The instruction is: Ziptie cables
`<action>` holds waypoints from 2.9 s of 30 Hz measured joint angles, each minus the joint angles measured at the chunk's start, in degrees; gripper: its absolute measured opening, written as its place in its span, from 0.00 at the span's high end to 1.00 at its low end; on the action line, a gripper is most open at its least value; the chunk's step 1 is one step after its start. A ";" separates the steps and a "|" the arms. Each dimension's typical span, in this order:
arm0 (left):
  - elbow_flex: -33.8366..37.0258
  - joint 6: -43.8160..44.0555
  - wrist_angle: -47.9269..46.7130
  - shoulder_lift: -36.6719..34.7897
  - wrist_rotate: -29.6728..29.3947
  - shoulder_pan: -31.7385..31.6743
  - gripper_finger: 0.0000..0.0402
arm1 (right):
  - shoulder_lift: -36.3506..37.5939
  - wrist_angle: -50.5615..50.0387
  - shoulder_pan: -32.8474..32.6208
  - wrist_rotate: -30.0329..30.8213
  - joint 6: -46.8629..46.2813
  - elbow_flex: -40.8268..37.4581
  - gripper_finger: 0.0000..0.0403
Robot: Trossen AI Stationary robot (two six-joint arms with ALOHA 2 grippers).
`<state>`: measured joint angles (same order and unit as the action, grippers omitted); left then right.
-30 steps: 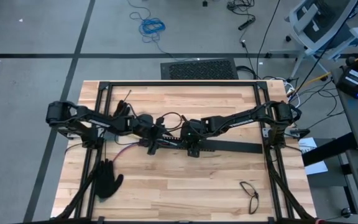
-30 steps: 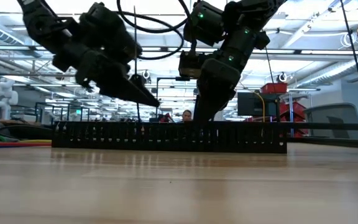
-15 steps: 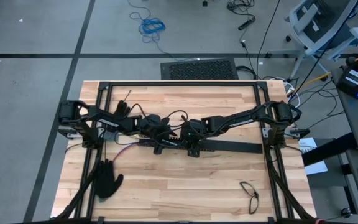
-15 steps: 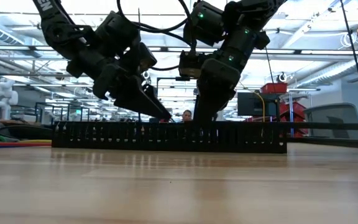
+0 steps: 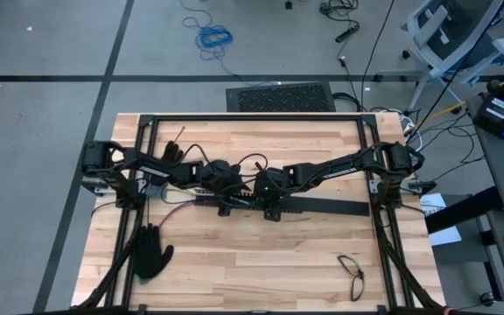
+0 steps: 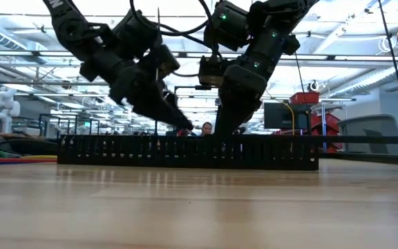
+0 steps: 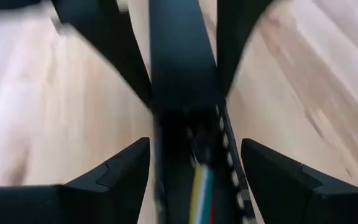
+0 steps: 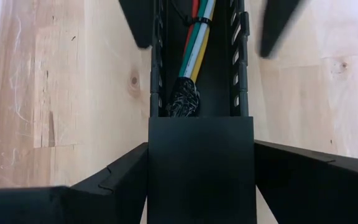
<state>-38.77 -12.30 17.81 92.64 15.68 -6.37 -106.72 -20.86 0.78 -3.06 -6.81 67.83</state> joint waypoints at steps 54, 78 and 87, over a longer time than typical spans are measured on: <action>-6.40 1.94 -9.81 2.78 1.12 0.86 0.33 | 0.00 0.02 0.00 -0.06 0.46 0.00 0.39; -6.92 7.49 -8.94 3.28 -1.68 0.79 0.12 | 0.00 0.04 0.15 0.08 2.05 0.00 0.39; -6.92 5.97 -6.07 5.33 -1.66 0.89 0.12 | 0.00 -0.09 0.17 0.03 1.97 0.00 0.39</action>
<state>-45.69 -6.33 11.74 97.97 14.02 -5.48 -106.72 -20.95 0.95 -3.03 -4.84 67.83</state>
